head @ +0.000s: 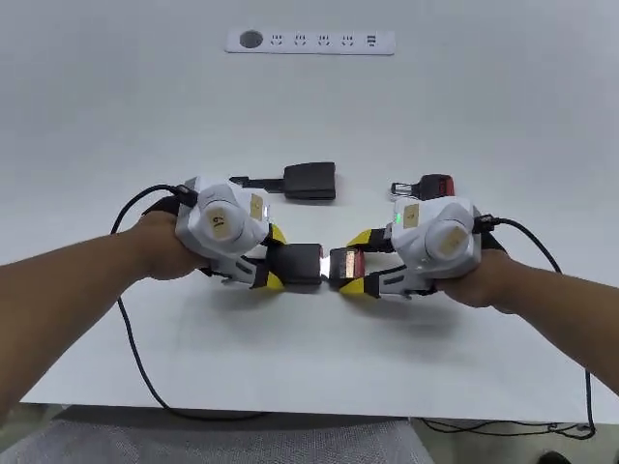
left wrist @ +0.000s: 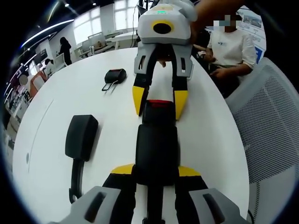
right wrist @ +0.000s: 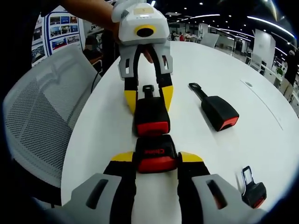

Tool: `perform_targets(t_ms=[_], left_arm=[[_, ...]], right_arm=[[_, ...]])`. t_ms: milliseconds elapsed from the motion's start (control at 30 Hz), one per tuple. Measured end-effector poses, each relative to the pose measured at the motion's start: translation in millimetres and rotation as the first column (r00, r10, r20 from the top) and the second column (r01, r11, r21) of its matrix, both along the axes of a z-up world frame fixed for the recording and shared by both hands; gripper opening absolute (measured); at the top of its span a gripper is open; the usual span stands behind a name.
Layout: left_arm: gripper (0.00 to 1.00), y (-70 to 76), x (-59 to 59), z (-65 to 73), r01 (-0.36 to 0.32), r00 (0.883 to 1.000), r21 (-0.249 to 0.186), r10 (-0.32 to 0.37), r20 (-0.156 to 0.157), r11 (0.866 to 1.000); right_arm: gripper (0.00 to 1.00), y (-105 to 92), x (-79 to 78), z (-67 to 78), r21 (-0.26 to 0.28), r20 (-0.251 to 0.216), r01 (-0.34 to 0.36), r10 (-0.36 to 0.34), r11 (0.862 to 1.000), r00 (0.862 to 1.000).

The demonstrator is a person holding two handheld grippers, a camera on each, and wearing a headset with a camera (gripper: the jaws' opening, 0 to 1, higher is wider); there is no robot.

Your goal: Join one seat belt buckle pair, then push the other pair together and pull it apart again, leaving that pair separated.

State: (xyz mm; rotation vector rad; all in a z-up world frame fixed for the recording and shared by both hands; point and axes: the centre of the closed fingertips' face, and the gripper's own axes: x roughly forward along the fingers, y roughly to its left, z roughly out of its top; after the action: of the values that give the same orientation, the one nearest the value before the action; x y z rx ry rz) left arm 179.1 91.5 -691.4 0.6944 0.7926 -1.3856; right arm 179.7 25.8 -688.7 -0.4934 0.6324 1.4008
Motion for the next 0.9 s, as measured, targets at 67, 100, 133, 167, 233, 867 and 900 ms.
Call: perform_targets(t_ms=[67,100,133,167,233,867,900], left_arm=[[0.32,0.4,-0.2,-0.3,0.002,1.0,-0.004,-0.002,0.003,1.0],[0.32,0.7,-0.1,-0.4,0.004,1.0,-0.005,-0.003,0.005,1.0],[0.32,0.4,-0.2,0.2,0.005,1.0,-0.009,-0.005,0.007,1.0],[0.32,0.4,-0.1,0.4,0.005,1.0,-0.014,-0.005,0.008,1.0],[0.31,0.1,-0.8,1.5,0.003,1.0,-0.022,-0.002,0.005,1.0],[0.31,-2.4,-3.0,6.1,0.013,1.0,-0.061,-0.013,-0.002,0.998],[0.31,-2.5,-3.1,6.2,0.012,1.0,-0.062,-0.012,-0.003,0.998]], right_arm=[[0.31,-1.5,1.8,-0.6,0.014,0.007,-0.001,0.001,1.0,1.0],[0.31,-1.3,0.7,0.5,0.023,0.004,0.002,-0.002,1.0,1.0],[0.31,-1.4,1.0,1.1,0.035,0.002,0.002,-0.002,0.999,1.0],[0.31,-1.4,-1.2,1.7,0.039,0.005,0.001,-0.001,0.999,1.0],[0.31,-1.6,-1.0,2.4,0.053,0.009,0.003,-0.003,0.999,1.0],[0.3,-1.4,-4.2,7.8,0.121,0.005,0.024,-0.025,0.992,1.0],[0.3,-1.3,-4.6,8.2,0.124,0.002,0.027,-0.028,0.992,1.0]])
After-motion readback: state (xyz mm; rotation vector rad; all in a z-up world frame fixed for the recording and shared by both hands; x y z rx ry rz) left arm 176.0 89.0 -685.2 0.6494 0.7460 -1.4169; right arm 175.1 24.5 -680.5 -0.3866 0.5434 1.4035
